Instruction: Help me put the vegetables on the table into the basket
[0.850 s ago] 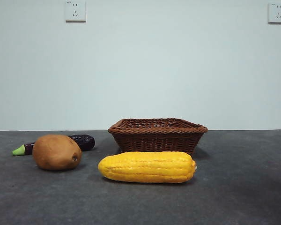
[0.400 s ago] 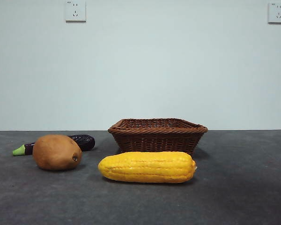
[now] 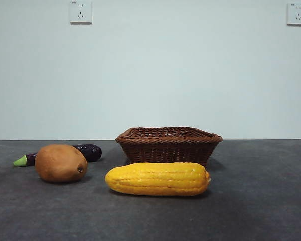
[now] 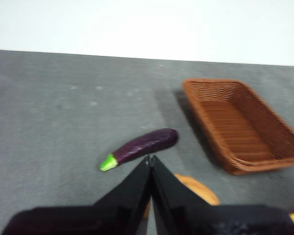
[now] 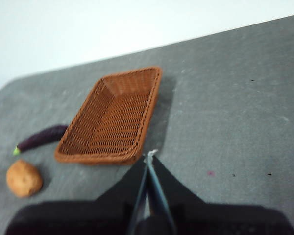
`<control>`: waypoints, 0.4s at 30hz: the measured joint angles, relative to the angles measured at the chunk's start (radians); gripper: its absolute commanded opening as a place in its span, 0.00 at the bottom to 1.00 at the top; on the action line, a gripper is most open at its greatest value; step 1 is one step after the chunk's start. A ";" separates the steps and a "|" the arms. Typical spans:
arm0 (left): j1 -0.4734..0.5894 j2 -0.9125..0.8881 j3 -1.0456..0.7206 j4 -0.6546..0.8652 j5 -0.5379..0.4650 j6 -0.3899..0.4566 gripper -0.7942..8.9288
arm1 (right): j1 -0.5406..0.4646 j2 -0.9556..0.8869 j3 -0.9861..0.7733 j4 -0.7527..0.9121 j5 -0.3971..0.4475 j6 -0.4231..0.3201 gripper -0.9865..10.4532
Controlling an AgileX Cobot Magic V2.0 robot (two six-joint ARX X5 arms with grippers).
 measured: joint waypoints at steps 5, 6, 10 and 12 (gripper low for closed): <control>0.000 0.050 0.137 -0.102 0.070 0.034 0.08 | 0.000 0.139 0.199 -0.155 -0.011 -0.112 0.08; 0.000 0.058 0.161 -0.116 0.082 0.037 0.08 | 0.000 0.160 0.230 -0.177 -0.014 -0.124 0.08; -0.010 0.099 0.264 -0.180 0.119 0.067 0.08 | 0.000 0.235 0.343 -0.262 -0.031 -0.159 0.08; -0.019 0.115 0.303 -0.204 0.121 0.080 0.08 | 0.000 0.256 0.374 -0.284 -0.037 -0.173 0.08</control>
